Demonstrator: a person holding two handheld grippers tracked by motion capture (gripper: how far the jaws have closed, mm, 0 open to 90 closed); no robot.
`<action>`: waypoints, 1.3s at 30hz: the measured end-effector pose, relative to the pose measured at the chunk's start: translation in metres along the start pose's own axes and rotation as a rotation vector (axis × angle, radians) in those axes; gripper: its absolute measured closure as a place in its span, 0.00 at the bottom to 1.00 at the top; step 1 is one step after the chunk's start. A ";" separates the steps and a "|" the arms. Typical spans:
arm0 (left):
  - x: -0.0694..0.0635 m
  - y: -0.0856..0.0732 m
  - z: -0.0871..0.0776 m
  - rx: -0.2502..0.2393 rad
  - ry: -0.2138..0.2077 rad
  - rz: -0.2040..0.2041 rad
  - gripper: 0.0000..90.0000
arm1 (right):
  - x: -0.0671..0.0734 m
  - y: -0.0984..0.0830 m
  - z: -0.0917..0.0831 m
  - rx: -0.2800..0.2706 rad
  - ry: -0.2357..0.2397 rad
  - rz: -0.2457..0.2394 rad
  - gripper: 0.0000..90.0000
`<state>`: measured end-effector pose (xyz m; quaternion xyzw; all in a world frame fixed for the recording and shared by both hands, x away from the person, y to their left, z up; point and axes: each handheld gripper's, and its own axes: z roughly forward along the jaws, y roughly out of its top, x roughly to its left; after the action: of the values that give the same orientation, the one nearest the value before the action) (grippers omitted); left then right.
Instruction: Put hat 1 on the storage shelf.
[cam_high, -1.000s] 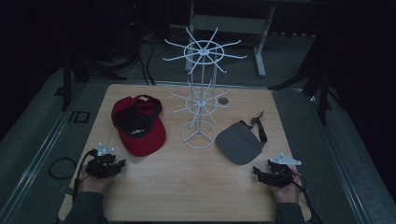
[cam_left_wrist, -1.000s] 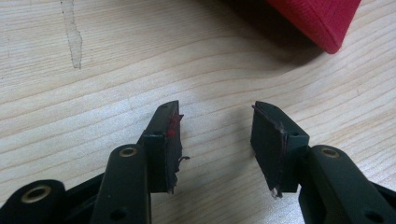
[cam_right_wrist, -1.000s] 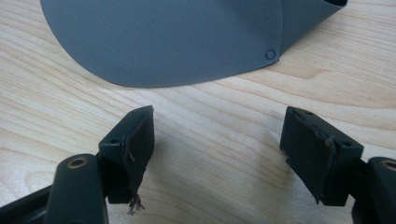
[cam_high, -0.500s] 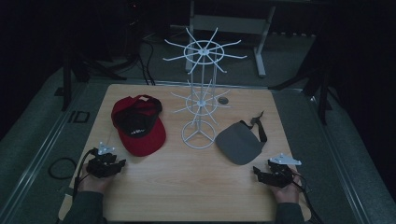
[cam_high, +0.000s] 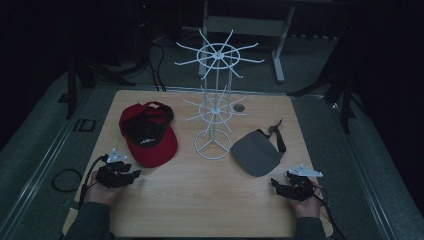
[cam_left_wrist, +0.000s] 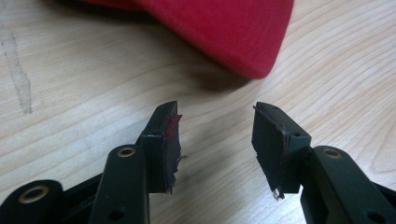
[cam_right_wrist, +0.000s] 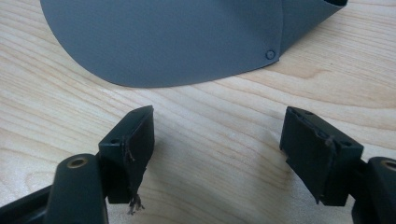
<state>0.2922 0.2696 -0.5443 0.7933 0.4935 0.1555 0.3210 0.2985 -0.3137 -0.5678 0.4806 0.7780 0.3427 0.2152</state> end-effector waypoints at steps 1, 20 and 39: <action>0.001 0.001 0.000 -0.004 -0.013 -0.003 0.56 | 0.000 0.000 0.000 0.000 0.000 0.000 0.29; 0.009 0.027 0.008 -0.001 -0.057 -0.032 0.42 | 0.000 0.000 0.000 0.000 0.000 -0.001 0.29; 0.017 0.039 0.030 0.013 -0.122 -0.096 0.49 | 0.000 0.000 0.000 0.000 0.000 0.000 0.29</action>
<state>0.3437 0.2619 -0.5414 0.7788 0.5113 0.0880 0.3526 0.2985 -0.3137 -0.5678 0.4804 0.7781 0.3427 0.2152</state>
